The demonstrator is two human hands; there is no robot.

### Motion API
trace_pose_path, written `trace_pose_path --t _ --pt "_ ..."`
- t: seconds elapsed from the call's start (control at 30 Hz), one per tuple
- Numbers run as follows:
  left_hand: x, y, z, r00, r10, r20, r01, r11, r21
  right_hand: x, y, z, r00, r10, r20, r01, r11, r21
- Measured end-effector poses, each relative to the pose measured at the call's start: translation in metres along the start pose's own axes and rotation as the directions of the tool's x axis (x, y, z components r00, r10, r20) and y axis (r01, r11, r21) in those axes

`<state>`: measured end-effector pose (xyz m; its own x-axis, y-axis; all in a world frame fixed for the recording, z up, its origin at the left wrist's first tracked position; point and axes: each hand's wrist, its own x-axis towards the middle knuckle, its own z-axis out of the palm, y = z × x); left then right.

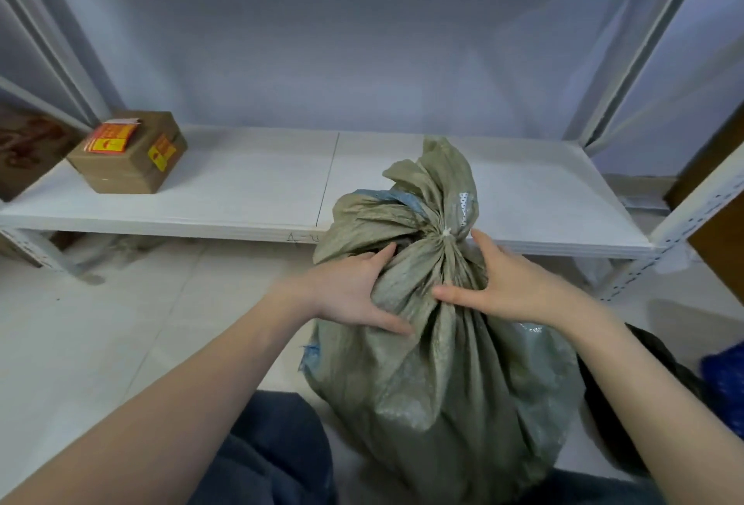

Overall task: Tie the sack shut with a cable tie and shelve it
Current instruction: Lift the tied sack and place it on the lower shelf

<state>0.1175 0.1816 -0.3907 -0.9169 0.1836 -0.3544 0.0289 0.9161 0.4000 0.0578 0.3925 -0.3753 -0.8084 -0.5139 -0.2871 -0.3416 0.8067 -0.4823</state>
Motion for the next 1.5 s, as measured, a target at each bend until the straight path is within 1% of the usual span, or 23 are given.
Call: trace_pose_path --t 0.07,0.13,0.2,0.23,0.3,0.33,0.37,0.43,0.5,0.57,0.63,0.7,0.73,0.77,0.83,0.87,0.93,0.97,1.03,1.13,1.27,1.37,1.5 --pt "0.003 0.005 0.002 0.997 0.046 -0.058 -0.042 0.997 0.068 -0.004 -0.001 -0.001 0.995 0.017 0.101 -0.013 0.999 -0.040" --pt "0.006 0.010 0.005 0.990 0.080 -0.116 -0.071 0.995 0.074 -0.006 -0.006 0.002 0.990 -0.009 0.138 0.008 1.000 0.008" --pt "0.008 0.017 0.008 0.982 0.087 -0.168 -0.081 0.996 0.047 -0.007 -0.014 0.006 0.991 -0.062 0.115 0.055 0.996 0.066" --pt "0.008 0.021 0.010 0.973 0.096 -0.209 -0.082 0.994 0.072 -0.006 -0.018 0.007 0.992 -0.081 0.092 0.073 0.994 0.086" --pt "0.010 0.033 0.013 0.930 0.129 -0.344 -0.045 0.969 0.241 -0.004 -0.022 0.008 0.995 -0.102 0.018 0.099 0.986 0.134" --pt "0.011 0.039 0.015 0.898 0.138 -0.417 -0.015 0.959 0.285 -0.002 -0.021 0.007 0.995 -0.096 -0.020 0.098 0.981 0.168" --pt "0.011 0.045 0.017 0.867 0.130 -0.481 -0.002 0.966 0.258 0.000 -0.019 0.005 0.995 -0.083 -0.049 0.092 0.973 0.211" --pt "0.010 0.059 0.019 0.836 0.061 -0.545 -0.024 0.997 0.075 0.003 -0.015 0.000 0.997 -0.042 -0.068 0.062 0.946 0.317" --pt "0.011 0.064 0.022 0.850 0.002 -0.526 -0.073 0.991 -0.115 0.004 -0.010 -0.002 0.996 -0.011 -0.089 0.049 0.895 0.443" --pt "0.014 0.066 0.025 0.905 -0.002 -0.426 -0.124 0.956 -0.266 0.006 -0.007 -0.001 0.988 0.010 -0.153 0.071 0.855 0.513" --pt "0.016 0.067 0.023 0.960 0.048 -0.275 -0.165 0.894 -0.417 0.008 -0.007 -0.001 0.969 0.042 -0.243 0.094 0.848 0.521" --pt "0.015 0.067 0.018 0.973 0.111 -0.204 -0.201 0.844 -0.497 0.010 -0.007 -0.001 0.945 0.054 -0.324 0.117 0.866 0.486" --pt "0.013 0.066 0.016 0.968 0.121 -0.218 -0.214 0.853 -0.477 0.011 -0.007 -0.002 0.929 0.054 -0.366 0.127 0.883 0.453" --pt "0.012 0.066 0.014 0.963 0.100 -0.249 -0.197 0.893 -0.406 0.012 -0.007 -0.002 0.912 0.051 -0.407 0.136 0.899 0.417" --pt "0.009 0.067 0.015 0.962 -0.005 -0.274 -0.055 0.976 -0.210 0.013 -0.010 -0.002 0.879 0.039 -0.475 0.159 0.916 0.369" --pt "0.008 0.066 0.017 0.968 -0.071 -0.242 0.032 0.986 -0.164 0.013 -0.012 -0.002 0.867 0.030 -0.497 0.174 0.917 0.358" --pt "0.011 0.069 0.025 0.978 -0.155 -0.142 0.129 0.976 -0.177 0.012 -0.018 -0.003 0.856 0.017 -0.517 0.194 0.916 0.351" --pt "0.015 0.071 0.029 0.976 -0.172 -0.135 0.146 0.972 -0.187 0.010 -0.022 -0.004 0.852 0.007 -0.523 0.207 0.913 0.351" --pt "0.024 0.075 0.035 0.954 -0.182 -0.239 0.124 0.963 -0.239 0.009 -0.030 -0.004 0.841 -0.025 -0.540 0.245 0.908 0.339" --pt "0.037 0.076 0.031 0.894 -0.229 -0.385 0.113 0.947 -0.300 0.007 -0.039 -0.006 0.828 -0.057 -0.558 0.285 0.900 0.331" --pt "0.044 0.081 0.012 0.825 -0.254 -0.504 0.173 0.964 -0.202 0.004 -0.045 -0.016 0.818 -0.089 -0.568 0.325 0.887 0.329" --pt "0.044 0.083 -0.008 0.797 -0.226 -0.560 0.151 0.973 -0.177 0.004 -0.047 -0.027 0.827 -0.124 -0.548 0.344 0.883 0.319" --pt "0.052 0.076 -0.022 0.732 -0.194 -0.653 0.109 0.979 -0.169 -0.001 -0.050 -0.038 0.855 -0.204 -0.477 0.365 0.890 0.274"
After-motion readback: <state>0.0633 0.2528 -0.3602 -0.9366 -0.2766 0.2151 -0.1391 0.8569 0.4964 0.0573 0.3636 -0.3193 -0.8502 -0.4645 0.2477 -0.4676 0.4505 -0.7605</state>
